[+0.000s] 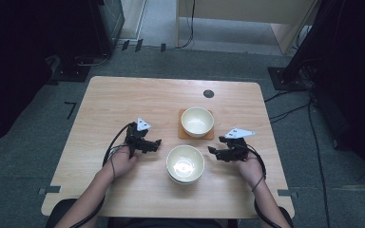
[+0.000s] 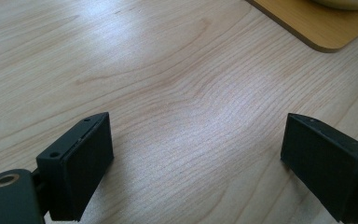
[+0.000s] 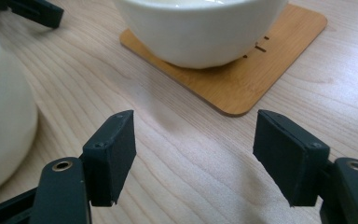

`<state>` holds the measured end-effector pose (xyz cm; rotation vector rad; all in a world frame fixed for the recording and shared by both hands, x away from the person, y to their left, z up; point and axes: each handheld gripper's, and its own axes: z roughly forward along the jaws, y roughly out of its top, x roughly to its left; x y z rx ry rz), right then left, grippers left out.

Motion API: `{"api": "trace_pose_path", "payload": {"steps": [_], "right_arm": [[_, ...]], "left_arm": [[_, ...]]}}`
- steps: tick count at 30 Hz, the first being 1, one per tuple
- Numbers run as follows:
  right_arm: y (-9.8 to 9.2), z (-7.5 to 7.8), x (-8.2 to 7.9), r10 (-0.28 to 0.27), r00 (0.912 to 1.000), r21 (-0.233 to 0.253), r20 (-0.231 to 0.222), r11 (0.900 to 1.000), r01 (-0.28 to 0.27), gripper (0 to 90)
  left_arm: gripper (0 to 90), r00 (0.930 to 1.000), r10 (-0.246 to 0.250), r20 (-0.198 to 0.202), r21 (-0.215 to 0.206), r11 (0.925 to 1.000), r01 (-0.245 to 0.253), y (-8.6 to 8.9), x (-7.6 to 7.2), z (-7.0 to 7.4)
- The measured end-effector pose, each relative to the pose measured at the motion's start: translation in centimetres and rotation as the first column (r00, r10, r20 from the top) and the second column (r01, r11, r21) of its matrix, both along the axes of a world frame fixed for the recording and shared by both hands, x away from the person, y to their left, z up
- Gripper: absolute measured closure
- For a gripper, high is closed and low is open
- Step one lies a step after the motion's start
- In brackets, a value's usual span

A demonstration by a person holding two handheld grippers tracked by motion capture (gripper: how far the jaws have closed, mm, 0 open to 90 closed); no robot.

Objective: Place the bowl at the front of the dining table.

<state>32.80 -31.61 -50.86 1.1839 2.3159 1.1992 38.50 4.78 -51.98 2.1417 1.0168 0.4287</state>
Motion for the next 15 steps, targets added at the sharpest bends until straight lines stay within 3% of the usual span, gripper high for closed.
{"api": "trace_pose_path", "payload": {"steps": [9, 15], "right_arm": [[0.1, -1.4, 0.2, 0.051, 0.9987, -0.056, 0.0, 0.997, -0.051, 29.3], [-0.1, -1.4, 0.5, 0.019, 0.9998, -0.04, -0.012, 0.999, -0.019, 28.5]], "left_arm": [[8.8, 1.0, 0.0, 0.0, 0.0, 1.0, 0.0, 0.0, 0.0, 0.0], [8.8, 1.0, 0.0, 0.0, 0.0, 1.0, 0.0, 0.0, 0.0, 0.0]]}}
